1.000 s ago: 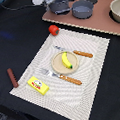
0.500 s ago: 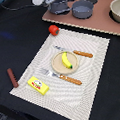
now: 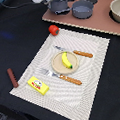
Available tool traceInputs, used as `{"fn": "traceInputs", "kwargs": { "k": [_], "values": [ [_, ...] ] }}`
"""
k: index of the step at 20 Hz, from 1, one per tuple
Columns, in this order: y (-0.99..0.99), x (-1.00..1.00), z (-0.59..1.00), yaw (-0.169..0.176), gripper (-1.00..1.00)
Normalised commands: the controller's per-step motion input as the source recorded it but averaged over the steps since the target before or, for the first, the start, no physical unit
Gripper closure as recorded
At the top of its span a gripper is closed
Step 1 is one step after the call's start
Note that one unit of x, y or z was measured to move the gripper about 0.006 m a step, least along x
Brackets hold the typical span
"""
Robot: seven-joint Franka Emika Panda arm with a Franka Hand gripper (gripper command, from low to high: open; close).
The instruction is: Interact with the objects in diverse but meaningful ways.
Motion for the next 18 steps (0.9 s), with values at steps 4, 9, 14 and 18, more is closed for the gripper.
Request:
{"fn": "traceInputs", "kwargs": {
  "k": [4,9,14,18],
  "values": [
    [-0.68,-0.35,0.34,-0.037,1.00],
    [-0.70,-0.37,0.21,-0.029,1.00],
    [-0.76,-0.32,0.09,-0.022,1.00],
    [-0.77,-0.34,0.06,-0.020,1.00]
  ]
}}
